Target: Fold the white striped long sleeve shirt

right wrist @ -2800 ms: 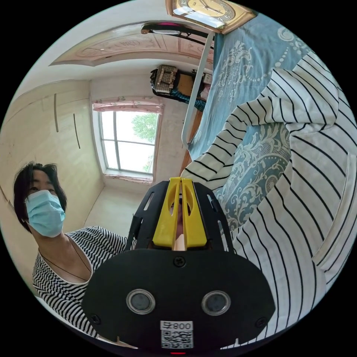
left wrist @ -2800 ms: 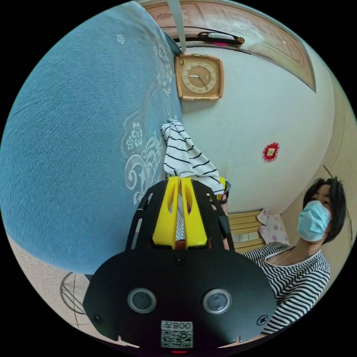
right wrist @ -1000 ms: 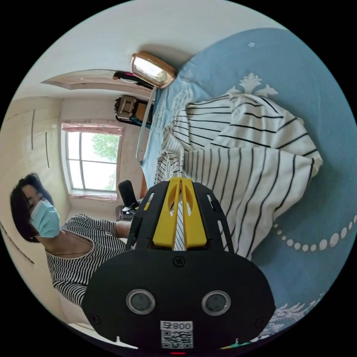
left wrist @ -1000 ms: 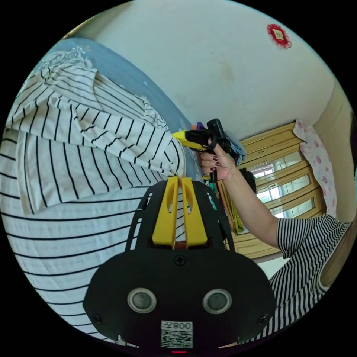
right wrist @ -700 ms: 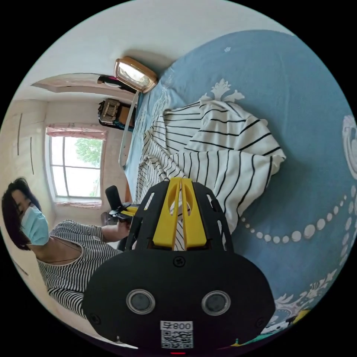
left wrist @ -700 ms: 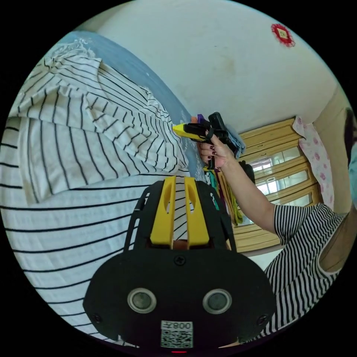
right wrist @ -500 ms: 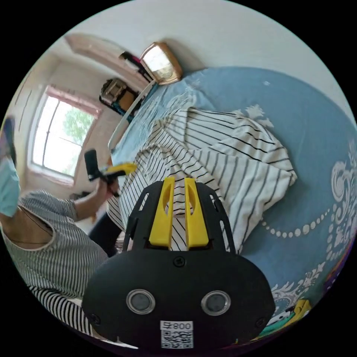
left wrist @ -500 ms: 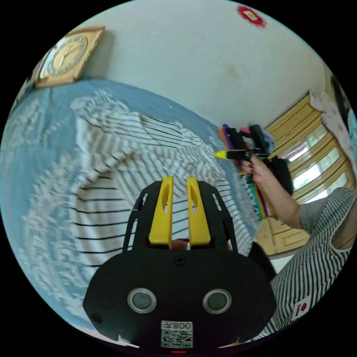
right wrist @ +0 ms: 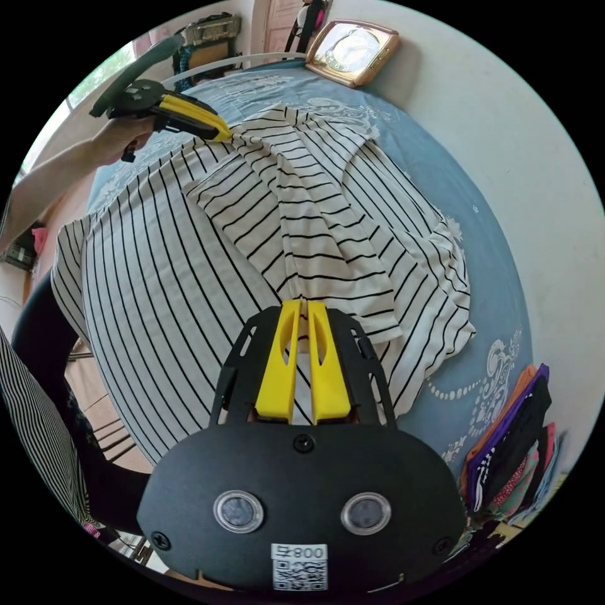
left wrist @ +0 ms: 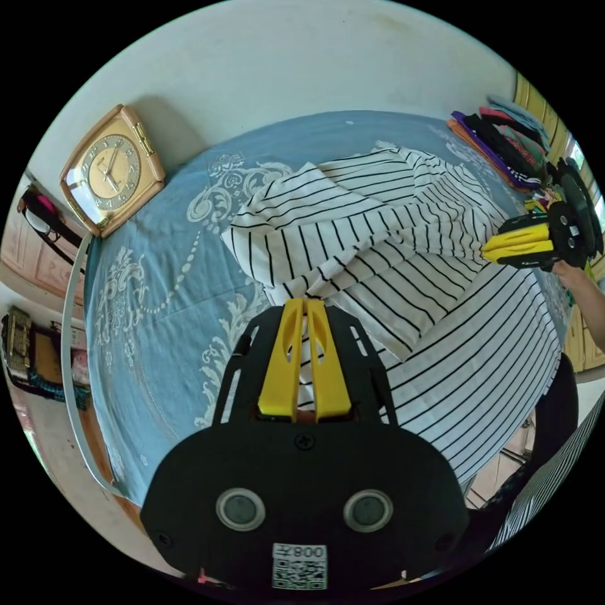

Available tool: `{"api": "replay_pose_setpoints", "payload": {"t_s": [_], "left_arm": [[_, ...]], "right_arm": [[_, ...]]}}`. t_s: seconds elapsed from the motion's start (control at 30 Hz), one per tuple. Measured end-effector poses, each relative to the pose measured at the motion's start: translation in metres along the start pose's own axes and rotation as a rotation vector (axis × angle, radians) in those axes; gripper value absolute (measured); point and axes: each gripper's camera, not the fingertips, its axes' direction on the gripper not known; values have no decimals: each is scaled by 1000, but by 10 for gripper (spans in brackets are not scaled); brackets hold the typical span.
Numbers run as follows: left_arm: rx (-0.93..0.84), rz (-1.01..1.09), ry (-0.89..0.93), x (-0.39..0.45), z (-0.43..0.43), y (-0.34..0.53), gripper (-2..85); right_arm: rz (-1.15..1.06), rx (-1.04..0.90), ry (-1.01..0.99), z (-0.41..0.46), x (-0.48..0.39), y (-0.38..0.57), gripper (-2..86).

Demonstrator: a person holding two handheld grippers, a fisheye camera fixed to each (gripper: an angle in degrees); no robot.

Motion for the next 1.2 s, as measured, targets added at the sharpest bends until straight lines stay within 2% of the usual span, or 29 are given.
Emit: {"api": "replay_pose_setpoints", "payload": {"t_s": [0.27, 0.4, 0.6, 0.93, 1.1, 1.2], "left_arm": [[108, -100, 54, -36, -38, 22, 7], [32, -104, 78, -43, -27, 37, 9], [-17, -154, 137, -62, -15, 49, 20], [135, -291, 282, -113, -46, 73, 44], [179, -250, 317, -118, -49, 59, 38], [192, -235, 326, -121, -43, 45, 33]], "right_arm": [[5, 127, -147, -61, 20, 32, 6], [-14, 67, -247, -45, 15, 47, 6], [21, 41, -251, -35, 21, 64, 6], [222, 126, -468, -49, 79, 129, 4], [306, 215, -468, -76, 112, 157, 2], [341, 230, -400, -84, 135, 155, 1]]}}
